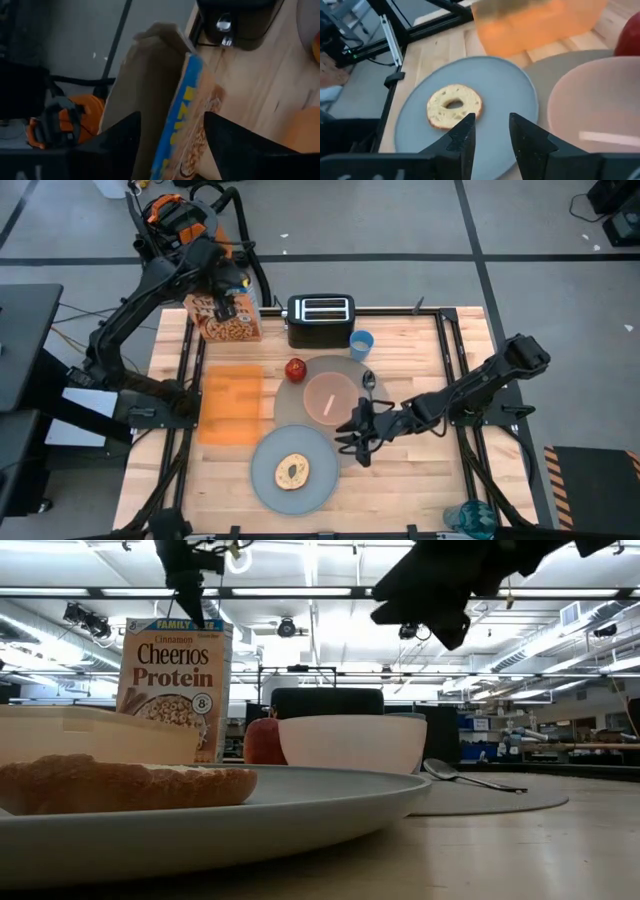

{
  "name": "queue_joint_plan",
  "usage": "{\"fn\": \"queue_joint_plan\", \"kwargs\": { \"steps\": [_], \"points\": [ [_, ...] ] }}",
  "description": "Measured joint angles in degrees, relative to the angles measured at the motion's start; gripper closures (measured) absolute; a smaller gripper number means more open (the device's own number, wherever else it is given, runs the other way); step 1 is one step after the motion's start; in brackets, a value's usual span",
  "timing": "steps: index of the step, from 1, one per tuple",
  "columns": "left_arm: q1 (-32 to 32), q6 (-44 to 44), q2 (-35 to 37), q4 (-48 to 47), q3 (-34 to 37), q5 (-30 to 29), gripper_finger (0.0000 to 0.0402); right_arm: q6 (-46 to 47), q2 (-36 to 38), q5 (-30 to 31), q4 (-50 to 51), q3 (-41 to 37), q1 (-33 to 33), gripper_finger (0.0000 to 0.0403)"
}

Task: Arrange a breakfast setting
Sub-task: Put the cereal into the transparent pink bowl

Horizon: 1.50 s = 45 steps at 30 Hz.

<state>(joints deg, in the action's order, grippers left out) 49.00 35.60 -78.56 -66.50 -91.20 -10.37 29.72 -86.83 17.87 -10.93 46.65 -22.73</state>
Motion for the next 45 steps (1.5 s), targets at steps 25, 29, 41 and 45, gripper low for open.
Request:
{"fn": "queue_joint_plan", "kwargs": {
  "steps": [25,29,41,45],
  "points": [
    [-3.0,1.7,-1.6,-5.4,6.3,3.3,0.0396,-1.6,-3.1,-3.9,-1.5,0.0,-1.1,0.0275],
    [-4.4,0.8,1.9,-5.4,3.3,3.0,0.0397,-4.1,-3.1,-0.5,-1.5,0.0,-0.8,0.0275],
    [-7.5,-5.8,12.2,-7.0,-7.8,6.3,0.0398,-12.0,-3.1,11.1,-7.5,0.0,3.6,0.0220],
    [-10.1,-8.6,14.8,-7.4,-8.4,11.8,0.0398,-16.4,-3.1,11.6,-13.5,0.0,5.8,0.0170]
  ]
}}
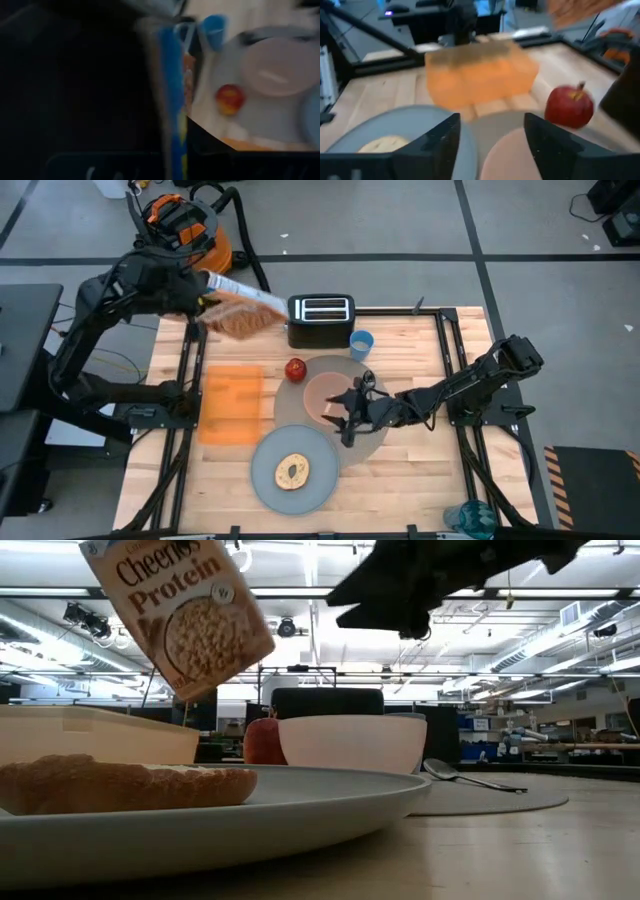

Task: Arrange a breakfast setting
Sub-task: Put the cereal into the transparent pink bowl

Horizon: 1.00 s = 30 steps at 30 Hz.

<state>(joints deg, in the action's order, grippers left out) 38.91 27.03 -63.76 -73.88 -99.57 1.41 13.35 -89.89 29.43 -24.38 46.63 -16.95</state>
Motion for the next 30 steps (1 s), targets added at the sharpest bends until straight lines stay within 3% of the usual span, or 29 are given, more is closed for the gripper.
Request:
{"fn": "queue_joint_plan", "kwargs": {
  "steps": [7,12,21,25,30],
  "points": [
    [-6.4,-6.1,3.6,-0.4,0.0,9.3,0.0398,-2.0,0.0,-3.6,-5.2,0.0,4.2,0.0079],
    [-11.8,-11.4,6.0,2.2,0.0,10.6,0.0398,-4.6,0.0,-5.2,-10.4,0.0,5.7,0.0039],
    [-21.1,-17.7,7.1,10.0,0.0,13.2,0.0398,-15.0,0.0,-5.6,-26.6,0.0,9.7,0.0031],
    [-24.6,-19.0,6.4,12.6,0.1,13.2,0.0398,-16.6,0.0,-13.2,-33.4,0.0,10.7,0.0031],
    [-27.7,-19.2,5.1,15.0,0.2,13.1,0.0398,-19.4,0.0,-21.5,-34.2,0.0,10.0,0.0033]
  ]
}}
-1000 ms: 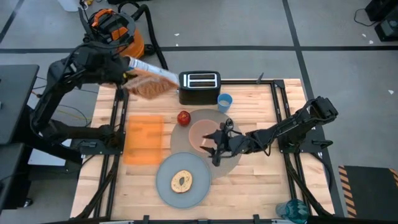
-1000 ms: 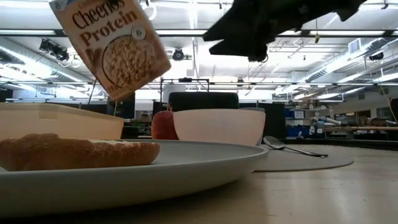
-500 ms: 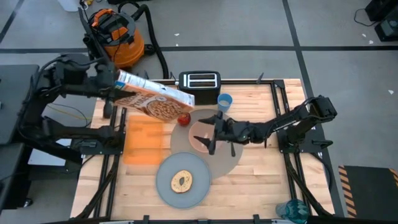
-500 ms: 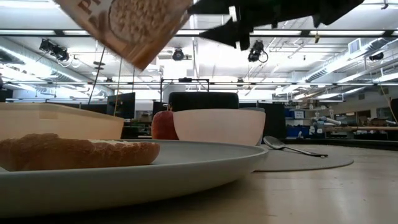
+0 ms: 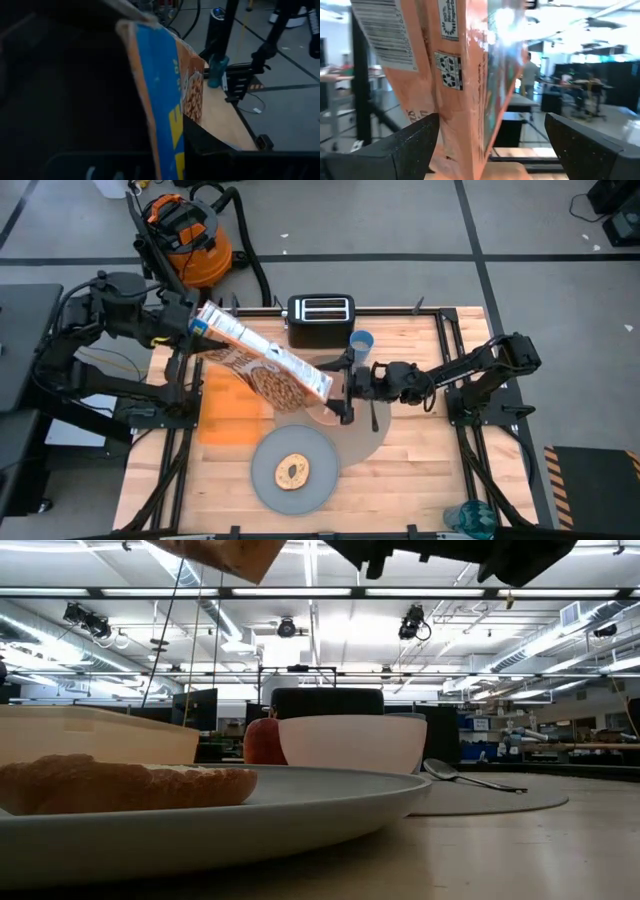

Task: Arrange a breakfast setting
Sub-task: Put the cereal into the transparent pink bowl

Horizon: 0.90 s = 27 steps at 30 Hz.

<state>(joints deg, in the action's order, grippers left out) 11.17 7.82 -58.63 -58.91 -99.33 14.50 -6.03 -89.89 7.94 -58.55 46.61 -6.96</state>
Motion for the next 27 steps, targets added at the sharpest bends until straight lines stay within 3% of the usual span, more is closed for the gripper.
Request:
{"fn": "queue_joint_plan", "kwargs": {
  "steps": [11,22,27],
  "points": [
    [-2.5,-0.8,-0.6,0.8,0.0,-2.9,0.0398,-1.3,0.0,-3.1,-0.2,0.0,-2.7,0.0037],
    [-3.2,-2.3,-5.5,6.5,1.4,-5.9,0.0397,-2.1,0.0,12.2,-13.5,0.0,-1.9,0.0038],
    [-4.6,-2.2,-7.6,9.3,1.4,-6.0,0.0394,2.7,0.0,11.2,-13.5,0.0,-0.8,0.0063]
  ]
}}
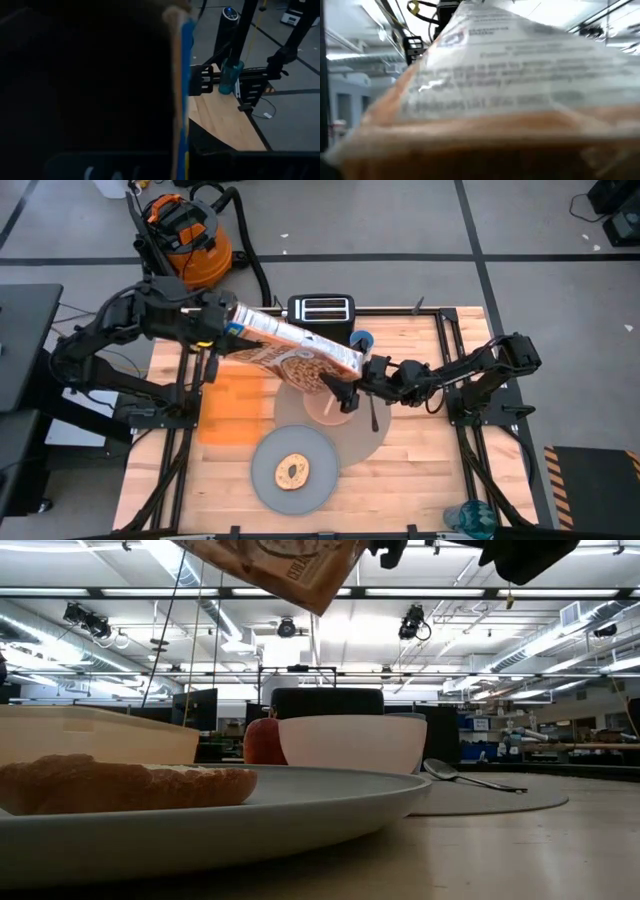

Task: Arrange a breakfast setting
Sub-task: Put the cereal into the transparent pink bowl

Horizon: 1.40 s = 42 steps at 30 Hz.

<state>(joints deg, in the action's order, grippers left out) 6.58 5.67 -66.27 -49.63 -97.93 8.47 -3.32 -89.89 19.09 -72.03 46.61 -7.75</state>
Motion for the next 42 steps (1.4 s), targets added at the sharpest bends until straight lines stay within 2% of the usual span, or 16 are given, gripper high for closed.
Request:
{"fn": "queue_joint_plan", "kwargs": {
  "steps": [9,19,24,29,34,39,42],
  "points": [
    [-2.1,1.0,-0.1,1.6,0.0,0.2,0.0391,2.1,0.0,-3.8,-0.3,0.0,0.7,0.0155],
    [-2.3,1.9,0.0,1.1,0.0,0.3,0.0383,0.7,0.0,-5.2,0.0,0.0,1.2,0.0195],
    [-2.3,2.6,1.2,0.0,0.0,0.2,0.0337,0.5,0.0,-5.2,2.3,0.0,1.2,0.0196],
    [-2.3,3.7,4.2,-4.6,0.0,-2.5,0.0265,0.1,0.0,-3.3,4.9,0.0,0.8,0.0196],
    [-2.3,4.0,7.3,-12.2,0.0,-2.7,0.0205,0.2,0.0,-2.7,-1.1,-4.5,0.8,0.0197],
    [-2.3,2.6,10.7,-17.2,0.0,-2.7,0.0190,3.6,0.6,-2.2,-12.8,-14.5,0.8,0.0197],
    [-2.3,2.4,11.7,-18.8,0.1,-2.7,0.0193,4.7,3.3,-1.7,-15.5,-19.9,0.8,0.0197]
  ]
}}
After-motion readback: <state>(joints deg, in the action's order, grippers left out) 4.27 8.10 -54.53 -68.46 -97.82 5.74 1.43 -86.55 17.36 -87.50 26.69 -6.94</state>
